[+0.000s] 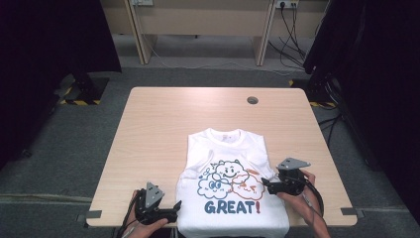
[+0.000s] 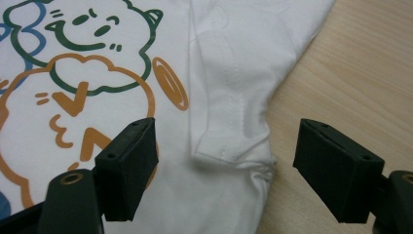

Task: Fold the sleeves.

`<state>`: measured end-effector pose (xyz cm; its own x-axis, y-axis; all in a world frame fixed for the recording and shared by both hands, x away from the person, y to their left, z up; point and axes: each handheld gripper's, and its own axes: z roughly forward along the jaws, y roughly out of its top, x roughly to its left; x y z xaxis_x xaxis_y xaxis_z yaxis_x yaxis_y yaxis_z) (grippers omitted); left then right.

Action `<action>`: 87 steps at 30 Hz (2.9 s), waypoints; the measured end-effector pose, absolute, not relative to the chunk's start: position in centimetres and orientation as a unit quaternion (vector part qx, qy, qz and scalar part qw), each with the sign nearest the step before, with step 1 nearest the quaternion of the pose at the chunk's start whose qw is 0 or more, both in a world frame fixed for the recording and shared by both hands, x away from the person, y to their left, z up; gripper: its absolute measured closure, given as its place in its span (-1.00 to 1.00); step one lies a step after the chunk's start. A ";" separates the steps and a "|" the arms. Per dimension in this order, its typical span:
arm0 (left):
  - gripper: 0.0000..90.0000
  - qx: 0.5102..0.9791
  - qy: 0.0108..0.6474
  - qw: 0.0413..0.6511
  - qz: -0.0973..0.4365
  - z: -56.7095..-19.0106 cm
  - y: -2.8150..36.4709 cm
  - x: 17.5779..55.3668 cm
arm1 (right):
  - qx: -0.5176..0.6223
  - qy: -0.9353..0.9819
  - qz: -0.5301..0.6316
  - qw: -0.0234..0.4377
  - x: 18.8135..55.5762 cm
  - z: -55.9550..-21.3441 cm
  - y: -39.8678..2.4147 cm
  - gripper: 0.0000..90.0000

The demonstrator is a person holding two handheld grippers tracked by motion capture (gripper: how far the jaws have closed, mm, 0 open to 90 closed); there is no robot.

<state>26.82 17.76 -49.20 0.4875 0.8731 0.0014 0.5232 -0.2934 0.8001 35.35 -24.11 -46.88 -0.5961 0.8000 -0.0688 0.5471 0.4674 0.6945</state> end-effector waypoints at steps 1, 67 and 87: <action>-0.88 0.772 0.452 0.385 0.227 -49.1 17.6 27.1 | 0.405 0.834 0.319 0.196 35.3 -46.9 -24.1 -0.47; -0.89 0.769 0.494 0.346 0.213 -49.5 20.0 31.9 | 0.485 0.787 0.306 0.229 41.2 -47.8 -21.4 -0.59; -0.89 0.768 0.495 0.345 0.214 -49.5 20.0 31.9 | 0.462 0.799 0.314 0.223 38.9 -47.7 -22.1 -0.59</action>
